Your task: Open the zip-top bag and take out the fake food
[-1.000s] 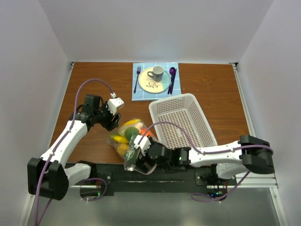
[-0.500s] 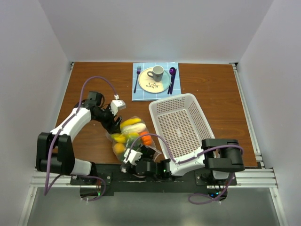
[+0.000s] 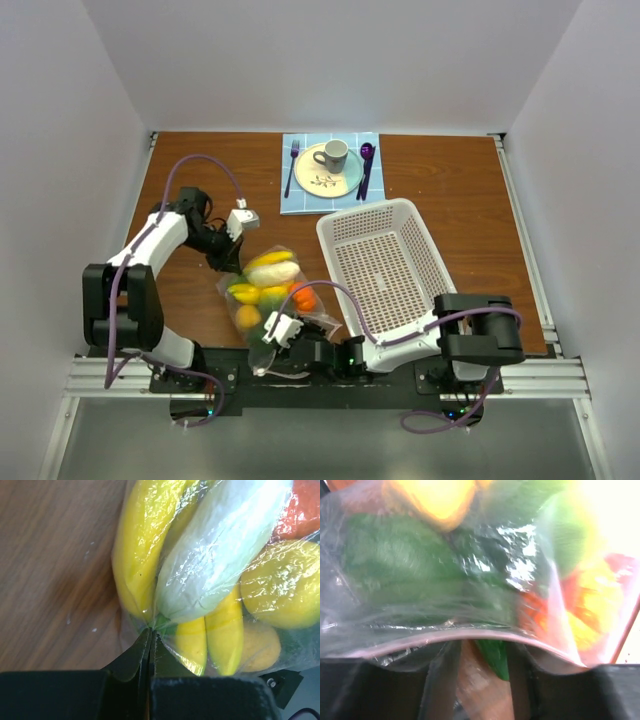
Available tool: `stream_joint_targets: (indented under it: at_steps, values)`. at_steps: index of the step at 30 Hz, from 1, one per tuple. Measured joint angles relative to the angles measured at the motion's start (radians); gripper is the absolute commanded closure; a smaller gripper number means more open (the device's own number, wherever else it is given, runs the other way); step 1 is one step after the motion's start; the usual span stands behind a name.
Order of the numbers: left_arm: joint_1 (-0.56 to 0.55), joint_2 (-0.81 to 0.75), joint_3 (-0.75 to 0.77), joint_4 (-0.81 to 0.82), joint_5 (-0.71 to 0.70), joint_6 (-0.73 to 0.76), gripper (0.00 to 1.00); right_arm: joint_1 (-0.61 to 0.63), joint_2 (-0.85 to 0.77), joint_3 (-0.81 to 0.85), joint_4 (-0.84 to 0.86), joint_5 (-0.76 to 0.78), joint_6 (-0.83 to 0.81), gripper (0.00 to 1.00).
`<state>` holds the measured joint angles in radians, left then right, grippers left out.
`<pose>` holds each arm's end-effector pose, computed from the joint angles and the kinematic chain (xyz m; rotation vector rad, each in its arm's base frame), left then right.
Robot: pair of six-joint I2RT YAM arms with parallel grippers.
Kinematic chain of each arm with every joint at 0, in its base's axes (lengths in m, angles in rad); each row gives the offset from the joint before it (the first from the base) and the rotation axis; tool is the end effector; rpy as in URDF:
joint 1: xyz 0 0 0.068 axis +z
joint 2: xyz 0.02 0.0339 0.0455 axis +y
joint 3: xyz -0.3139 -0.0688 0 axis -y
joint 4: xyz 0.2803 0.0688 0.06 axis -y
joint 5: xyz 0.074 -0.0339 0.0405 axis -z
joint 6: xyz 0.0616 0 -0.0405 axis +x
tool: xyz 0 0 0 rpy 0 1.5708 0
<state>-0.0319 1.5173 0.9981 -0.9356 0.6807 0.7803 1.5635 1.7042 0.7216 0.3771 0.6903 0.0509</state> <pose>0.2891 -0.0480 0.2189 1.1051 2.4311 -0.8234 0.0419 0.3668 0.1556 -1.0982 1.7131 0.2597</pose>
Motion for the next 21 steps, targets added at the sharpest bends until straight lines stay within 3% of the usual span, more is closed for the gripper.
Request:
stream_joint_targets:
  at_steps: [1,3,10,11,12,14,16,17,21]
  values:
    - [0.012,-0.007,0.009,-0.008,-0.016,0.008,1.00,0.000,-0.004,0.000,-0.001,-0.004,-0.003,0.89]
    - [0.035,-0.024,0.023,-0.020,-0.044,0.021,1.00,-0.001,-0.015,0.000,-0.006,-0.010,0.003,1.00]
    - [0.087,-0.058,0.027,-0.015,-0.143,0.042,1.00,-0.001,-0.063,0.002,-0.060,-0.056,0.041,0.98]
    - [0.089,-0.058,0.027,-0.011,-0.154,0.042,1.00,-0.001,-0.070,0.002,-0.065,-0.061,0.046,0.91]
    - [0.090,-0.058,0.026,-0.008,-0.163,0.042,1.00,-0.001,-0.077,0.002,-0.071,-0.069,0.051,0.76]
    - [0.091,-0.058,0.026,-0.002,-0.171,0.042,1.00,-0.001,-0.090,-0.001,-0.072,-0.080,0.061,0.65]
    - [0.091,-0.058,0.025,-0.002,-0.169,0.042,1.00,-0.001,-0.091,-0.001,-0.067,-0.083,0.061,0.48]
    - [0.091,-0.058,0.025,-0.002,-0.167,0.042,1.00,-0.001,-0.087,-0.001,-0.066,-0.084,0.058,0.35]
    - [0.091,-0.058,0.025,-0.005,-0.160,0.042,1.00,-0.009,-0.050,0.009,-0.050,-0.105,0.032,0.19]
